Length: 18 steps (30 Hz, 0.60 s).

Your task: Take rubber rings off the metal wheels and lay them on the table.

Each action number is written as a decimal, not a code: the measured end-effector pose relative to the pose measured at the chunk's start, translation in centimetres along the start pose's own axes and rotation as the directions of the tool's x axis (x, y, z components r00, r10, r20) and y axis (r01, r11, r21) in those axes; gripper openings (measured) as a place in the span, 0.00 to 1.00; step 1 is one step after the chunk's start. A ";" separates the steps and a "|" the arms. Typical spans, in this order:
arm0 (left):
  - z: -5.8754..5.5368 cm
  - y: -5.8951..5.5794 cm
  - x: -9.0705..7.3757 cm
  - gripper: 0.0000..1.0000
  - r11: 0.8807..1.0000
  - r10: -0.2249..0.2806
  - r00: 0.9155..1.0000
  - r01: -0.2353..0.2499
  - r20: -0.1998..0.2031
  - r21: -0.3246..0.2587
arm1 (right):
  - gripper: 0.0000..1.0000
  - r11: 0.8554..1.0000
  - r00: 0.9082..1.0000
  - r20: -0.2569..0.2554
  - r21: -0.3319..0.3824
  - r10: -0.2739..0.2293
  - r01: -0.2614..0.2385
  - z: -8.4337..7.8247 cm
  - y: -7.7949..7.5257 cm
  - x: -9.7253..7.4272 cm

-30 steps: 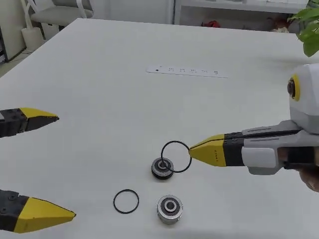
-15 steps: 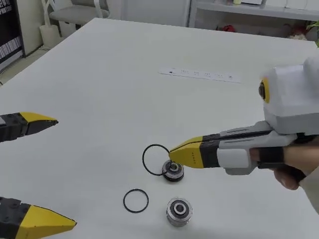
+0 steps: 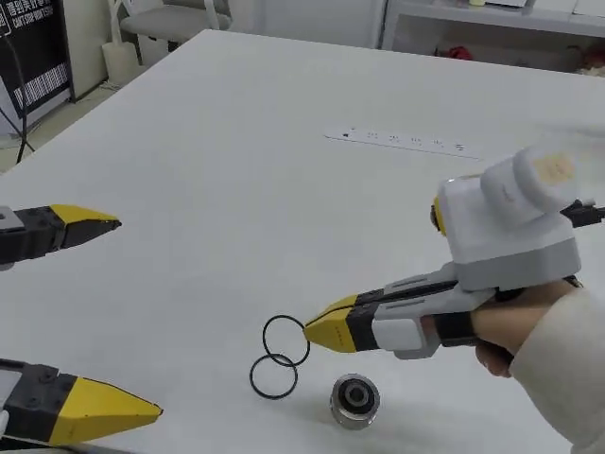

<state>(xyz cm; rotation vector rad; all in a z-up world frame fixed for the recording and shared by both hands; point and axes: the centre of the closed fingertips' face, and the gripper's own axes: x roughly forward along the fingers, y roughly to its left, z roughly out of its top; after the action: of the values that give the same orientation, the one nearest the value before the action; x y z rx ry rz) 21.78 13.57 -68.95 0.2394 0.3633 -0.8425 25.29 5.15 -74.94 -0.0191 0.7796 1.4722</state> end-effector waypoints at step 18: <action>0.7 0.7 0.5 1.00 1.000 0.010 1.000 -0.010 0.026 -0.016 | 0.00 0.994 0.995 -0.054 0.062 -0.088 0.092 -3.1 -3.6 1.0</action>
<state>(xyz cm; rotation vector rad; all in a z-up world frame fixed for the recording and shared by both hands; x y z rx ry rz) 22.78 13.50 -68.49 0.2147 0.3441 -0.8319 26.95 4.02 -79.37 -0.0431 0.8570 1.3653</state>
